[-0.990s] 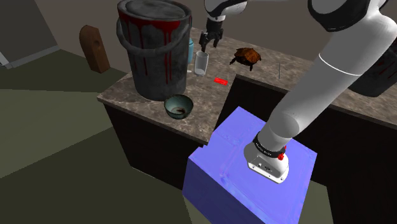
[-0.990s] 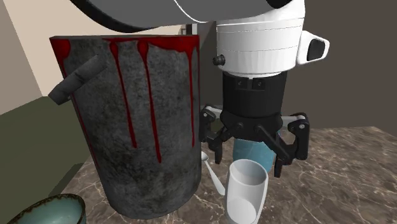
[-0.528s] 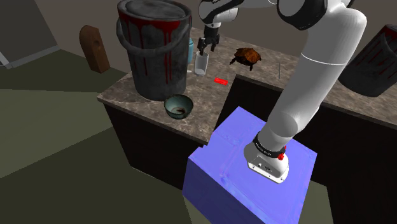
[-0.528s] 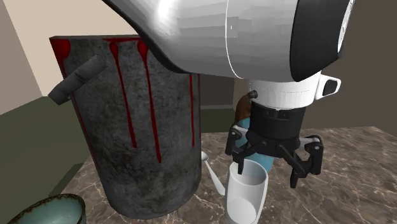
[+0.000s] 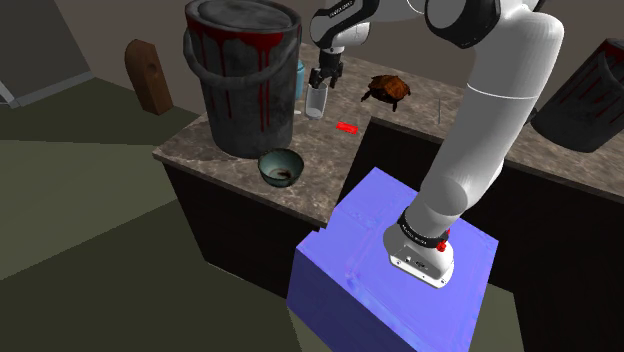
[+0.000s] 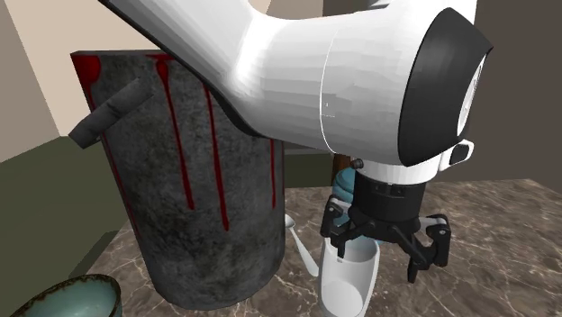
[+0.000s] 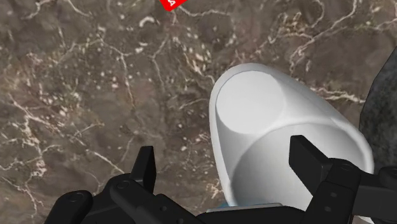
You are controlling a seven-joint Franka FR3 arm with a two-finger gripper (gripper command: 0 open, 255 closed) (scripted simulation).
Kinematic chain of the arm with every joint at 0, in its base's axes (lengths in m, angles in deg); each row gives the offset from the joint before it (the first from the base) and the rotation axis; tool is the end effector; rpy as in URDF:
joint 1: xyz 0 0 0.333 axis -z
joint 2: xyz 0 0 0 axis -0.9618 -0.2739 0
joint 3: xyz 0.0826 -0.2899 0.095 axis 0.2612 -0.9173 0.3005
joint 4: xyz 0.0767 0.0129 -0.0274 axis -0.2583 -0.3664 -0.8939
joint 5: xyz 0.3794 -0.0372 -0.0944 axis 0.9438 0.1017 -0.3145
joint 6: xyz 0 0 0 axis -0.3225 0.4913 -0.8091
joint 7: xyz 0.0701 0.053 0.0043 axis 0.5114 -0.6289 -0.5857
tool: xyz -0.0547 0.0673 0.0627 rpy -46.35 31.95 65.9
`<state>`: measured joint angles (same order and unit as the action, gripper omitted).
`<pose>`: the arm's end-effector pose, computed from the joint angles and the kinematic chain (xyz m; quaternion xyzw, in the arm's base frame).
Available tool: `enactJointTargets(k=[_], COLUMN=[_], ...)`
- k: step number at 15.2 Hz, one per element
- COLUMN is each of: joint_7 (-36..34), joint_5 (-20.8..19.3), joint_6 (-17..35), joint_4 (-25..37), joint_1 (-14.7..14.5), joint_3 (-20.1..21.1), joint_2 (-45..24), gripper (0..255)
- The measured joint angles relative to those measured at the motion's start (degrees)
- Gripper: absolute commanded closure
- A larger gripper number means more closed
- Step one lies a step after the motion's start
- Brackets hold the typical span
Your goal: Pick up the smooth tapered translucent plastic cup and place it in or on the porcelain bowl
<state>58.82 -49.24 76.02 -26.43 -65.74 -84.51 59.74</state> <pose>0.5567 -0.2322 0.3672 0.9961 -0.0818 0.0246 0.0240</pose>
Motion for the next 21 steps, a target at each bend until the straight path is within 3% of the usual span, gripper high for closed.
enactJointTargets(k=[4,5,15,21], joint_7=[0.02,0.02,0.02,-0.40], joint_5=[0.02,0.02,0.03,-0.61], joint_6=[0.12,0.12,0.09,-3.30], joint_4=[-0.04,-0.04,-0.06,1.58], joint_1=[0.01,0.01,-0.01,-0.20], joint_3=[0.00,0.00,0.02,-0.13], joint_2=[-0.03,-0.03,-0.01,1.79], gripper=[0,255,255,255])
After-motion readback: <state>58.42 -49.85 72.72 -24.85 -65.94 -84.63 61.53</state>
